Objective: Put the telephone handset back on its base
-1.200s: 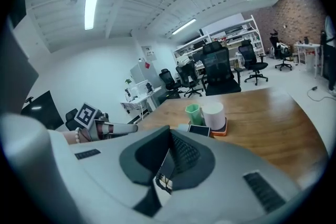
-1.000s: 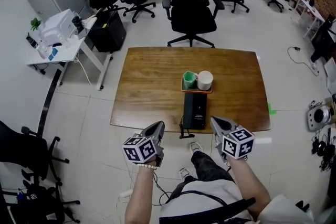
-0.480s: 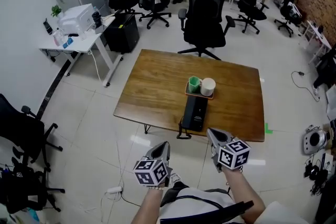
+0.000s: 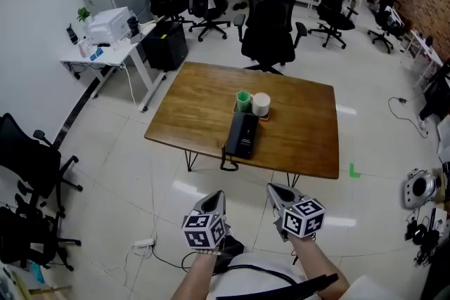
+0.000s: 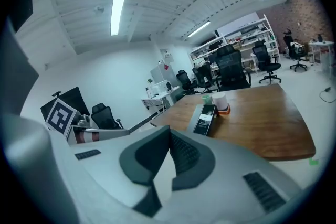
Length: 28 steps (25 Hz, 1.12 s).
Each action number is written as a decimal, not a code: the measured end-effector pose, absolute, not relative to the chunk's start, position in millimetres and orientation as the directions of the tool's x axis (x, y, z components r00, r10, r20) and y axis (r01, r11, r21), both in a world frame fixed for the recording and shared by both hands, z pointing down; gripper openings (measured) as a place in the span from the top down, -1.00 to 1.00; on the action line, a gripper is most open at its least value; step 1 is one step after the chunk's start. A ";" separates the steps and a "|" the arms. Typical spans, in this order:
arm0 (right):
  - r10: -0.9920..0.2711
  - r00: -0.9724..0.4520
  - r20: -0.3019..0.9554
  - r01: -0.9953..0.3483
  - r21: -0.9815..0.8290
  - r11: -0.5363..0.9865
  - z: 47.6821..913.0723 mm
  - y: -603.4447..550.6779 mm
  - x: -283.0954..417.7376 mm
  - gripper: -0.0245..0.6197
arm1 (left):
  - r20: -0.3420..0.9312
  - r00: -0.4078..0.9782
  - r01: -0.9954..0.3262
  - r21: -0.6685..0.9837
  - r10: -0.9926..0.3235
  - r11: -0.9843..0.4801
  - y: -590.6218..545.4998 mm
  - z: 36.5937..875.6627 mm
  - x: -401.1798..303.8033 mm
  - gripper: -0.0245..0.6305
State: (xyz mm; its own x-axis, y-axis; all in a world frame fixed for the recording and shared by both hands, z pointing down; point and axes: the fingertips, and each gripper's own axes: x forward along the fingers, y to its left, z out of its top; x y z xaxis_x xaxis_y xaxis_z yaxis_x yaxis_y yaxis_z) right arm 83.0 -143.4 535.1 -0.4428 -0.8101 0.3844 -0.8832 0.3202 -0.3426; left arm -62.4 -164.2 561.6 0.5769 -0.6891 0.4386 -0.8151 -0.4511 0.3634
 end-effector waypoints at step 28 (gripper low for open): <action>-0.809 -0.472 0.350 -0.872 -0.320 0.371 528.7 30.4 103.3 0.90 | 0.429 0.528 -0.848 0.305 -0.733 -0.432 13.3 551.9 -24.8 0.93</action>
